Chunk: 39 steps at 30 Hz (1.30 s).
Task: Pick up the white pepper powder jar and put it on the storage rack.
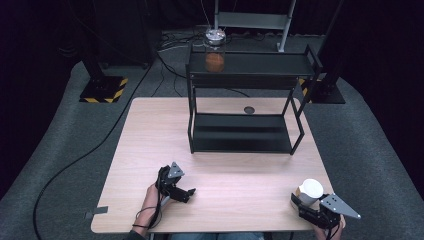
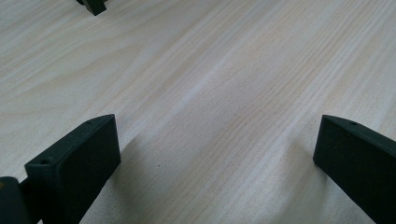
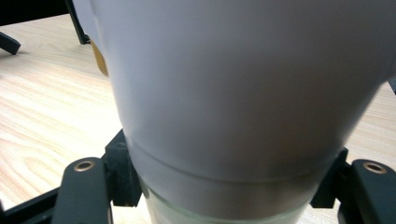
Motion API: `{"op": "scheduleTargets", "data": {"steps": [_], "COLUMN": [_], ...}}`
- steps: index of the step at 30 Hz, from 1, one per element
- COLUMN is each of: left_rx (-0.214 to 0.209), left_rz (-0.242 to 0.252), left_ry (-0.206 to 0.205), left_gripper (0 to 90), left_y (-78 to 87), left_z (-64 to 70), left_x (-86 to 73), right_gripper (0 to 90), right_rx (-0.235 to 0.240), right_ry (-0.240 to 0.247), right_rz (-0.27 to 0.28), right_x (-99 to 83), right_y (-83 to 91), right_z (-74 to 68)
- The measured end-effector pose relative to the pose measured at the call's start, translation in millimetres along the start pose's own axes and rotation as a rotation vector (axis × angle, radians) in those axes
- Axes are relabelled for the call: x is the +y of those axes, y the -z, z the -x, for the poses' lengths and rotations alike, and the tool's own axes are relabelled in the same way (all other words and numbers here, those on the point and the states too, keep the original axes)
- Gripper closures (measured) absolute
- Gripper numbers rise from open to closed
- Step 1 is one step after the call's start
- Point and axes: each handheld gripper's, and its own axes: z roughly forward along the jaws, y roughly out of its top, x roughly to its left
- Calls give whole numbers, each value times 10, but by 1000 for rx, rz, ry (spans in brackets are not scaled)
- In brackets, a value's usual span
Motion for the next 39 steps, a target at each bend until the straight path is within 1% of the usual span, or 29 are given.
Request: {"op": "scheduleTargets", "data": {"steps": [6,9,12,15,21,26,36,39], "left_rx": [1,1,1,2,1,1,1,1], "left_rz": [1,1,0,0,-1,-1,-1,-1], "left_ry": [1,1,1,1,1,2,1,2], "left_gripper": [2,2,2,2,1,1,0,1], "left_y": [0,0,0,1,1,1,1,1], "left_z": [4,4,5,4,1,2,2,3], "left_x": [-2,-2,-1,-1,1,1,1,0], "right_gripper": [301,301,301,301,301,301,301,301], "right_rx": [2,3,14,23,43,57,74,84], "right_ry": [-6,5,4,29,42,64,77,89], "right_rz": [3,-1,7,9,33,34,38,37], "right_x": [4,40,83,182,351,493,756,849], "right_y": [-2,-11,-23,-44,-79,-103,-162,-194], "right_z": [1,-12,1,-9,9,17,63,80]}}
